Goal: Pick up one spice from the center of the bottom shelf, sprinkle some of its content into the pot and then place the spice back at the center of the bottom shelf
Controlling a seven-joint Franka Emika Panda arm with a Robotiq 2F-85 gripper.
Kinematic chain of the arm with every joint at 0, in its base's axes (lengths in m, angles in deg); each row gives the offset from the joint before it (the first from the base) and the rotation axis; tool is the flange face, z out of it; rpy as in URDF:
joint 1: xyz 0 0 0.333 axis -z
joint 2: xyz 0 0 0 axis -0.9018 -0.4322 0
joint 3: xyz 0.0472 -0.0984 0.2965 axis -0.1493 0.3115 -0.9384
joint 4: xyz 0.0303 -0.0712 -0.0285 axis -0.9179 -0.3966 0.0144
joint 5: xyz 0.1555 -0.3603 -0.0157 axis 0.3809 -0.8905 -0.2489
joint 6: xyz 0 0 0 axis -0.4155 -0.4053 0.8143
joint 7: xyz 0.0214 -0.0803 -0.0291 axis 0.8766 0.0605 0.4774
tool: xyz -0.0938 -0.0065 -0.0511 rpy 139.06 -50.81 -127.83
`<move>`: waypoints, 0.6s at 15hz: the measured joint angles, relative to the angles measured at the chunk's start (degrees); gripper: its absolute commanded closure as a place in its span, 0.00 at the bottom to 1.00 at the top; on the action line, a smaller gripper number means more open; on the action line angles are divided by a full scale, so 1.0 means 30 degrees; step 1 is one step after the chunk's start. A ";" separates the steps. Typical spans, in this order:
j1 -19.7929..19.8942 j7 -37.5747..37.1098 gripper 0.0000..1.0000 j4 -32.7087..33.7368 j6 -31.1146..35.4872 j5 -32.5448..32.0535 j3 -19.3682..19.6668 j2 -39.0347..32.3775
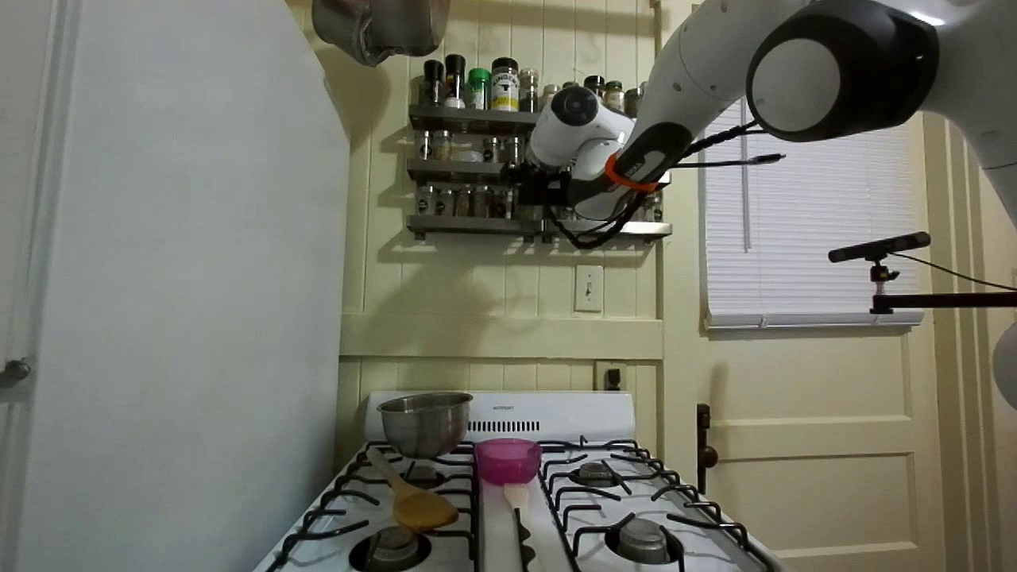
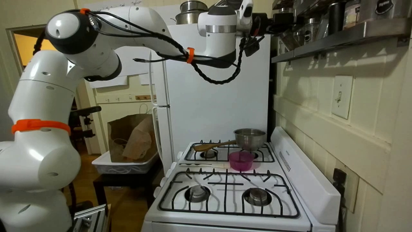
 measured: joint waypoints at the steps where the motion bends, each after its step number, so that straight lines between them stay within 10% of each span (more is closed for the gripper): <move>1: -0.0189 0.1421 0.00 -0.0115 -0.0128 0.1180 0.0130 0.0000; 9: -0.2701 1.2119 0.00 -0.1291 -0.2668 0.8400 0.1972 0.0006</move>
